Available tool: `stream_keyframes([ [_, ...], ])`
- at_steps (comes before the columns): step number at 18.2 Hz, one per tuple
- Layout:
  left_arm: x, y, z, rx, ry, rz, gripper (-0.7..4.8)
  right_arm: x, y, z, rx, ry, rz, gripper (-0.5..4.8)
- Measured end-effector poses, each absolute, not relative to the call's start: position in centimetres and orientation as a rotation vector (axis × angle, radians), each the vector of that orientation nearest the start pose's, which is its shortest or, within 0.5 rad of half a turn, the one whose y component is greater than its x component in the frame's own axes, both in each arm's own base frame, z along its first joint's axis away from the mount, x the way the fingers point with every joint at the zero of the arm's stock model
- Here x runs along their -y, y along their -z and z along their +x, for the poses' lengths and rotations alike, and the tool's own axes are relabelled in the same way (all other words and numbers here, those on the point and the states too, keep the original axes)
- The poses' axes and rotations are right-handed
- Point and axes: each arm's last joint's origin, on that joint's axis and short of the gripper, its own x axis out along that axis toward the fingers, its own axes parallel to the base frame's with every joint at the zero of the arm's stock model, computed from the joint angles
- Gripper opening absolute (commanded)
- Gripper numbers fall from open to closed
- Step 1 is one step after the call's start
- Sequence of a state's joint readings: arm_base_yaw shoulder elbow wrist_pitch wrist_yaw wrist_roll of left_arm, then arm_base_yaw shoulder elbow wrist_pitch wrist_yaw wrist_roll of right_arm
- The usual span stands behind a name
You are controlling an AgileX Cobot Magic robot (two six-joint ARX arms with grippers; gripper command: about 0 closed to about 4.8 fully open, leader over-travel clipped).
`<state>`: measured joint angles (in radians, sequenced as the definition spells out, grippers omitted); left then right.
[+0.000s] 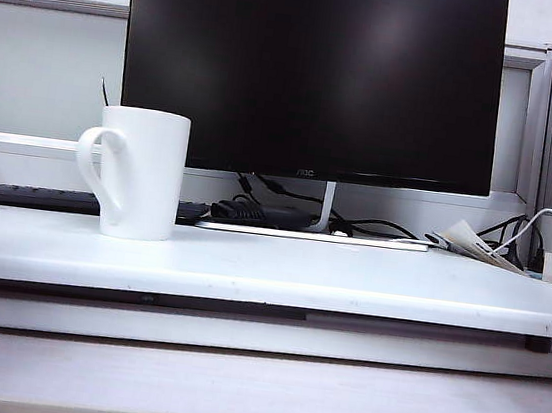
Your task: Pick up a spoon and stir the liquid in the cup.
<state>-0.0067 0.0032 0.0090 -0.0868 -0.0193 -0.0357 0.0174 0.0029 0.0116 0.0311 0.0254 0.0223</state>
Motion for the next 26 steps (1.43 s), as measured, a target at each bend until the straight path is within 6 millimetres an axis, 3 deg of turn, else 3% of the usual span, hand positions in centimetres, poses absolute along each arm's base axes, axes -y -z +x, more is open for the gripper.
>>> stream_keyframes([
  [7, 0.0, -15.8, 9.7, -0.081, -0.014, -0.035, -0.05, -0.1, -16.9, 9.7, 0.026, 0.008, 0.023, 0.09],
  [8, 0.0, -15.8, 9.7, -0.081, -0.014, -0.035, 0.26, -0.1, -16.9, 9.7, 0.026, 0.008, 0.023, 0.5],
  [9, 0.0, -15.8, 9.7, -0.08, -0.014, -0.036, 1.17, -0.1, -17.0, 9.7, 0.027, 0.005, 0.023, 1.4],
  [10, 0.0, -15.8, 9.7, -0.078, -0.014, -0.044, 3.98, -0.1, -17.1, 9.6, 0.023, -0.005, 0.022, 3.18],
  [11, 0.0, -16.0, 9.7, -0.059, -0.014, -0.075, 4.79, -0.2, -18.0, 9.4, 0.036, -0.041, 0.023, 3.65],
  [14, 0.2, -17.8, 9.5, 0.01, 0.038, -0.17, 4.79, -0.4, -22.3, 8.2, 0.162, -0.121, 0.02, 3.65],
  [15, 0.3, -19.5, 9.0, 0.062, 0.111, -0.175, 4.79, -0.4, -24.8, 7.1, 0.23, -0.129, 0.014, 3.66],
  [18, 0.6, -23.4, 7.7, 0.172, 0.215, -0.172, 4.79, -0.4, -29.4, 5.0, 0.339, -0.13, 0.01, 3.71],
  [19, 0.6, -25.6, 6.6, 0.223, 0.228, -0.167, 4.79, -0.4, -31.3, 4.7, 0.345, -0.13, 0.009, 3.88],
  [22, 0.7, -29.6, 5.4, 0.306, 0.283, -0.149, 4.79, -0.6, -34.4, 5.6, 0.336, -0.182, 0.0, 4.0],
  [26, 1.2, -33.3, 8.4, 0.16, 0.443, -0.147, 4.79, -1.2, -40.6, 10.2, 0.327, -0.37, -0.03, 4.0],
])
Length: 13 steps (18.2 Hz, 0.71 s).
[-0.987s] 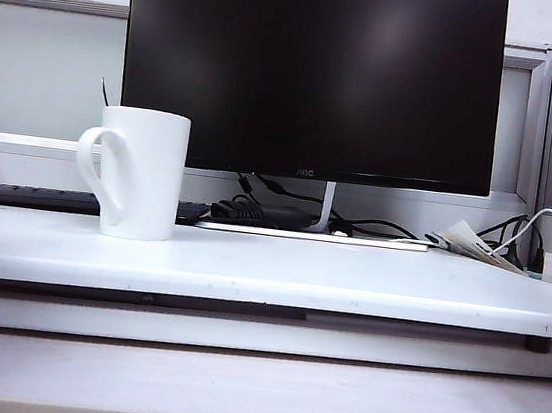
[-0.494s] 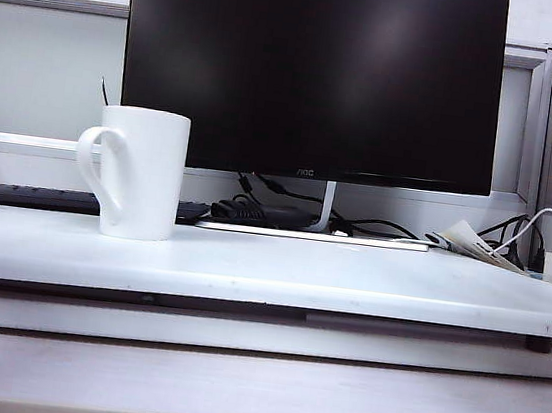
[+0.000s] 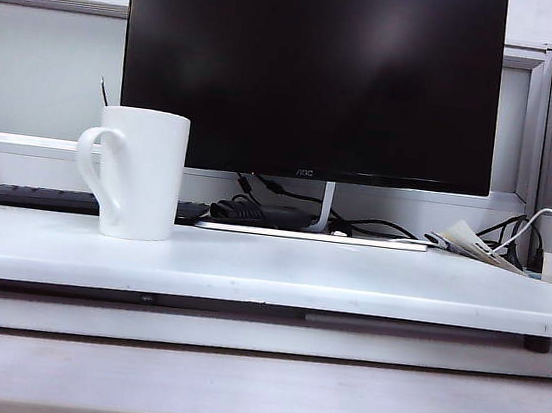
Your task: Pick up a spoon and stir the liquid in the cup.
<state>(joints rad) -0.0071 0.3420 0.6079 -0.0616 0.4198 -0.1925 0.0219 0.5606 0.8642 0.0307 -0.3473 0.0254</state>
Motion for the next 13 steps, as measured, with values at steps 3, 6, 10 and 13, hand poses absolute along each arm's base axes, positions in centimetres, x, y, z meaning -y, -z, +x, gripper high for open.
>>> stream_keyframes([
  [3, 1.4, -33.8, 12.5, 0.015, 0.465, -0.176, 4.79, -3.5, -42.1, 16.0, 0.242, -0.578, -0.012, 4.0],
  [6, 1.5, -32.6, 15.1, -0.097, 0.484, -0.193, 4.79, -8.4, -41.9, 20.9, 0.193, -0.768, 0.002, 4.0],
  [10, 3.5, -30.4, 18.1, -0.219, 0.559, -0.087, 4.79, -16.2, -37.6, 28.4, 0.005, -0.921, -0.008, 3.97],
  [13, 4.6, -28.7, 19.6, -0.318, 0.483, -0.04, 4.79, -21.6, -34.0, 31.7, -0.115, -1.063, -0.006, 3.86],
])
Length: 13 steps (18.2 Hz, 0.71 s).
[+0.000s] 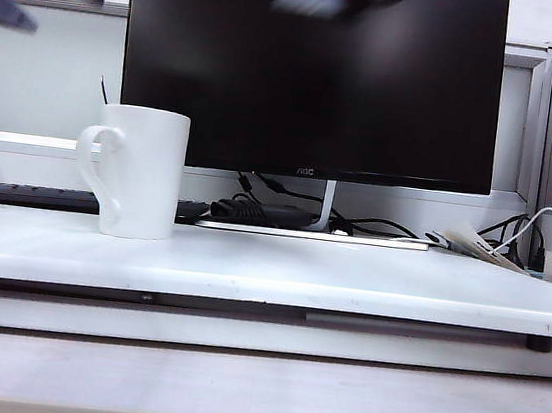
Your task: Pick up a spoon and stir the liquid in the cup.
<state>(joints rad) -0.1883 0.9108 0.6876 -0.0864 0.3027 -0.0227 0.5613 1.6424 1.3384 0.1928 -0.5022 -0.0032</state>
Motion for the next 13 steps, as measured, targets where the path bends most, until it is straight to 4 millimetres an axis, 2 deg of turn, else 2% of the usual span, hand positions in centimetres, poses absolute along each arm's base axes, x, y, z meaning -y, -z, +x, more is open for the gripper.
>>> stream_keyframes([
  [1, 4.5, -28.6, 19.7, -0.318, 0.422, -0.004, 4.79, -22.8, -33.2, 32.0, -0.148, -1.096, -0.007, 3.86],
  [4, 4.1, -28.3, 19.8, -0.334, 0.288, 0.092, 4.79, -26.4, -33.0, 31.9, -0.137, -1.192, -0.009, 3.79],
  [5, 4.1, -28.2, 19.8, -0.346, 0.263, 0.098, 4.79, -27.6, -32.8, 31.7, -0.136, -1.222, -0.011, 3.59],
  [7, 4.1, -28.1, 19.8, -0.36, 0.264, 0.102, 4.79, -29.6, -32.2, 31.6, -0.146, -1.258, -0.015, 3.59],
  [13, 4.0, -27.1, 20.7, -0.411, 0.258, 0.101, 4.79, -31.7, -29.0, 33.4, -0.219, -1.224, -0.027, 3.6],
])
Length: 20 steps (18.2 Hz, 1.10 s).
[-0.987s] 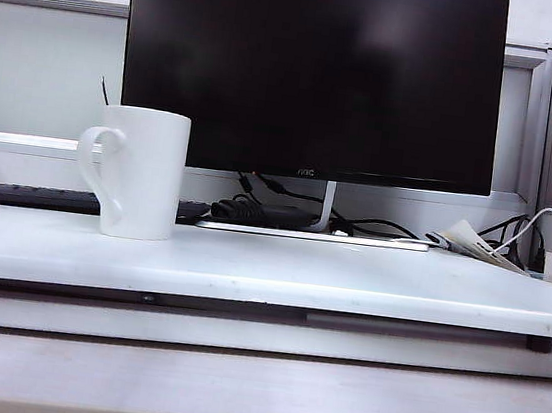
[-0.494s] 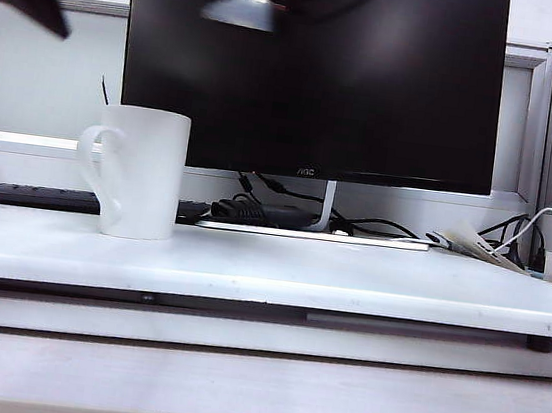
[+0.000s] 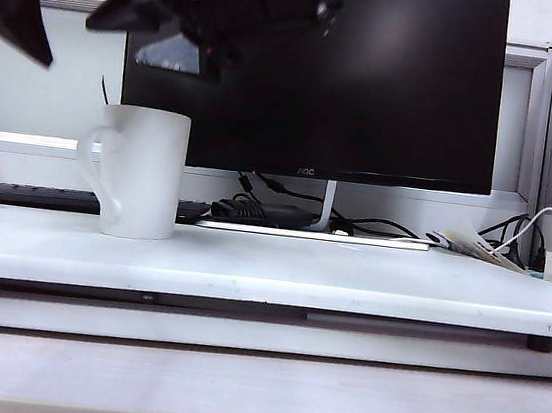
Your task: Pick up a spoon and stir the liquid in the cup.
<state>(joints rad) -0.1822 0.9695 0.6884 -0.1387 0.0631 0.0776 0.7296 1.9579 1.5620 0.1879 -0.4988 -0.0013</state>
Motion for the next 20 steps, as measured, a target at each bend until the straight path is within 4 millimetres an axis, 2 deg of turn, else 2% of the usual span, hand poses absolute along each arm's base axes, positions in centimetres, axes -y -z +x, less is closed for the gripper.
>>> stream_keyframes([
  [11, 4.1, -26.5, 21.0, -0.454, 0.283, 0.097, 4.79, -34.0, -25.8, 35.8, -0.213, -1.17, -0.061, 3.55],
  [14, 4.1, -26.3, 20.9, -0.48, 0.284, 0.099, 4.79, -34.1, -25.6, 35.9, -0.209, -1.153, -0.064, 2.02],
  [17, 4.1, -26.3, 20.9, -0.477, 0.288, 0.118, 4.79, -34.2, -25.6, 35.8, -0.202, -1.157, -0.07, 1.62],
  [18, 4.1, -26.3, 20.9, -0.477, 0.289, 0.119, 4.79, -34.3, -25.6, 35.8, -0.2, -1.158, -0.07, 0.84],
  [20, 4.1, -26.2, 20.8, -0.485, 0.289, 0.121, 4.79, -34.4, -25.6, 35.7, -0.199, -1.162, -0.071, 0.46],
])
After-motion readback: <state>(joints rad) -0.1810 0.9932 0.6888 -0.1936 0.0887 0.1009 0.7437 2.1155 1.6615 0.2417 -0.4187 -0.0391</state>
